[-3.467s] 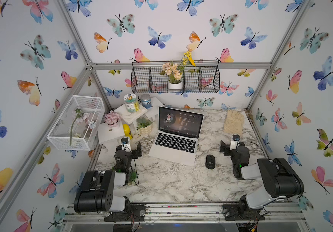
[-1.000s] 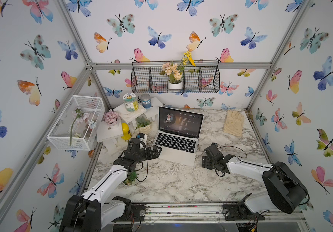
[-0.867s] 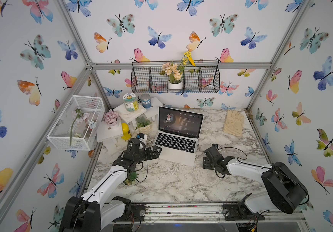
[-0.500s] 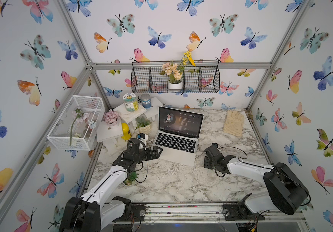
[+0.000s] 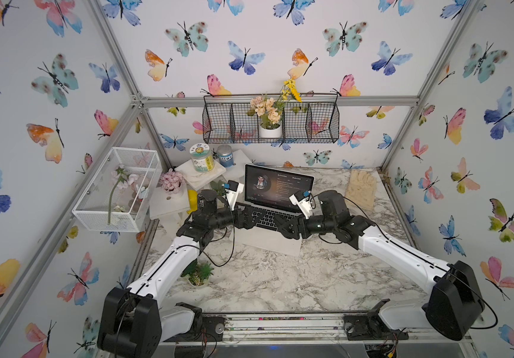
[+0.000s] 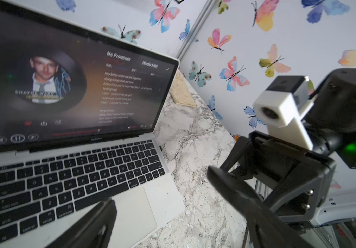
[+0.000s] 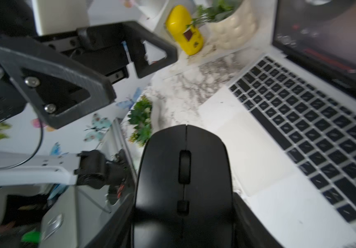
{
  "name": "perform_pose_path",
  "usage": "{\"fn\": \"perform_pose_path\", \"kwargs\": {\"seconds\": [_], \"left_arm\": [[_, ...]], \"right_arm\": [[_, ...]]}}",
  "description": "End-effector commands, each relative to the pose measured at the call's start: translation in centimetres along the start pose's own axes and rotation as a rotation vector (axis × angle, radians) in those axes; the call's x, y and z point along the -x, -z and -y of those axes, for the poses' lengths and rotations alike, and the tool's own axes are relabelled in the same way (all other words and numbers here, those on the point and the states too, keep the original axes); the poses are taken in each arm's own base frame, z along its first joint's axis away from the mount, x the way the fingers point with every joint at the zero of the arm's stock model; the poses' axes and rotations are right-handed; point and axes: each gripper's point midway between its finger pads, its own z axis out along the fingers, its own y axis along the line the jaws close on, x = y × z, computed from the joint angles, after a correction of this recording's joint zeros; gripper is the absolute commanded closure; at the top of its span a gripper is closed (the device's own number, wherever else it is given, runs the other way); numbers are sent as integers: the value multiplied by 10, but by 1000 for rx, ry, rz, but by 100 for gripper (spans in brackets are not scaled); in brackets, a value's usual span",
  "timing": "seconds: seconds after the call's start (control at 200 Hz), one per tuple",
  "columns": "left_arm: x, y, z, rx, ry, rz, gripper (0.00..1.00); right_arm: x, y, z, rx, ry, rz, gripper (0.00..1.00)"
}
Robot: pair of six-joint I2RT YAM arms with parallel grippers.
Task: Remove the wireless mouse receiver from the laptop
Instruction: Pick up the mouse from the center of the board.
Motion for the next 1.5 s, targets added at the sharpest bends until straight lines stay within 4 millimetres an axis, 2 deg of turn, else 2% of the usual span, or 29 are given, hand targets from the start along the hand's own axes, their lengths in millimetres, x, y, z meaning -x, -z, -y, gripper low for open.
{"fn": "perform_pose_path", "kwargs": {"seconds": [0.0,0.065,0.13,0.175,0.27,0.395,0.505,0.575,0.665,0.761,0.911,1.256,1.426,1.496], "left_arm": [[14,16,34,-116,-299,2,1],[18,23,40,-157,-375,30,1],[11,30,51,-253,-481,53,1],[8,35,52,-269,-551,73,1],[1,50,66,-365,-698,136,1],[-7,59,81,-477,-826,154,1],[-29,52,94,-581,-927,109,3],[-37,45,106,-666,-936,101,6],[-47,34,112,-704,-951,56,9],[-52,27,109,-691,-952,19,12],[-52,27,110,-701,-941,27,20],[-53,24,106,-699,-904,12,54],[-55,22,105,-694,-895,-1,82],[-57,21,105,-696,-894,-3,89]], "right_arm": [[4,3,-55,377,41,-51,50],[2,4,-63,476,26,-77,50],[0,5,-68,528,15,-92,51],[-2,6,-71,559,12,-107,51],[-6,8,-72,594,-5,-139,51],[-9,8,-71,610,-30,-165,51],[-8,8,-72,613,-35,-169,52],[-9,6,-69,610,-48,-173,52],[-10,2,-66,608,-70,-180,52],[-9,3,-66,614,-72,-175,52],[-6,3,-68,617,-69,-169,52],[-7,0,-65,615,-84,-177,53],[-6,-1,-64,612,-88,-176,52],[-5,-2,-63,610,-87,-173,46]]}}
